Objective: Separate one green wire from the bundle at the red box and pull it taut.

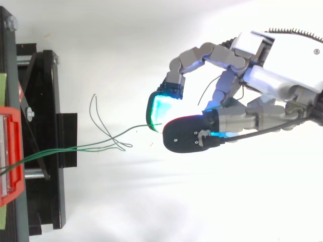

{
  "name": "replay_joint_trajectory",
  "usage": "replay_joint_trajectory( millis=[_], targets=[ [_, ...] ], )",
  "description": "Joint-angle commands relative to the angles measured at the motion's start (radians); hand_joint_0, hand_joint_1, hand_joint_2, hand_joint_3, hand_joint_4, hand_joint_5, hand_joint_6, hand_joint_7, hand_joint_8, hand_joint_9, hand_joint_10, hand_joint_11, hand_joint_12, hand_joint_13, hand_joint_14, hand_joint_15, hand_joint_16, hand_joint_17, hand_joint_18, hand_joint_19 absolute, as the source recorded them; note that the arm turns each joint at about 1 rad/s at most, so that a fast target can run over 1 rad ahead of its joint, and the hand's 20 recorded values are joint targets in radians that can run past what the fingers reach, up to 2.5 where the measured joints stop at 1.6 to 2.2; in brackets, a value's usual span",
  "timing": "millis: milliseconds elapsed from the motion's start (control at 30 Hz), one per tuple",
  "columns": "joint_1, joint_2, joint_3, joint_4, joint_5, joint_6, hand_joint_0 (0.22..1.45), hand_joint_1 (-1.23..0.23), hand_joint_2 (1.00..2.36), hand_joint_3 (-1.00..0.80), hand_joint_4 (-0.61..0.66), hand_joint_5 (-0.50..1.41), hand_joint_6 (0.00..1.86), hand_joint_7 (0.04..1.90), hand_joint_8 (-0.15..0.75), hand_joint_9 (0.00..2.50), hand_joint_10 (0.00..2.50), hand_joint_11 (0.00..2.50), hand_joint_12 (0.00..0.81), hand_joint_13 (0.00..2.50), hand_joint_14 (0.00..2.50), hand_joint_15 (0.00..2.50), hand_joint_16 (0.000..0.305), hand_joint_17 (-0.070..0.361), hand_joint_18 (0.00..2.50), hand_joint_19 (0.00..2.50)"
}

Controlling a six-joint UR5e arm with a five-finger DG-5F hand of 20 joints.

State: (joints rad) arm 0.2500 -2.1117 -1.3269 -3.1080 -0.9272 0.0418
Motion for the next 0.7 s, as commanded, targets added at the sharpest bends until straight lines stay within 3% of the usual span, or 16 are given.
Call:
replay_joint_trajectory(
  millis=[0,133,667],
  targets=[
    [0.000,0.001,-0.002,0.000,0.002,0.000,0.61,-0.81,1.02,-0.04,0.01,-0.07,0.91,1.03,0.310,1.61,0.01,1.67,0.348,1.38,1.68,1.17,0.054,0.123,1.38,1.72],
    [0.000,0.001,0.002,0.000,-0.002,0.000,0.61,-0.80,1.02,-0.04,0.01,-0.07,0.91,1.03,0.308,1.65,0.00,1.79,0.349,1.38,1.69,1.19,0.054,0.122,1.39,1.72],
    [0.000,0.001,0.002,0.000,-0.002,0.000,0.61,-0.79,1.02,-0.06,0.01,-0.08,0.91,1.01,0.288,1.64,0.05,1.79,0.339,1.39,1.69,1.18,0.052,0.117,1.38,1.72]
  ],
)
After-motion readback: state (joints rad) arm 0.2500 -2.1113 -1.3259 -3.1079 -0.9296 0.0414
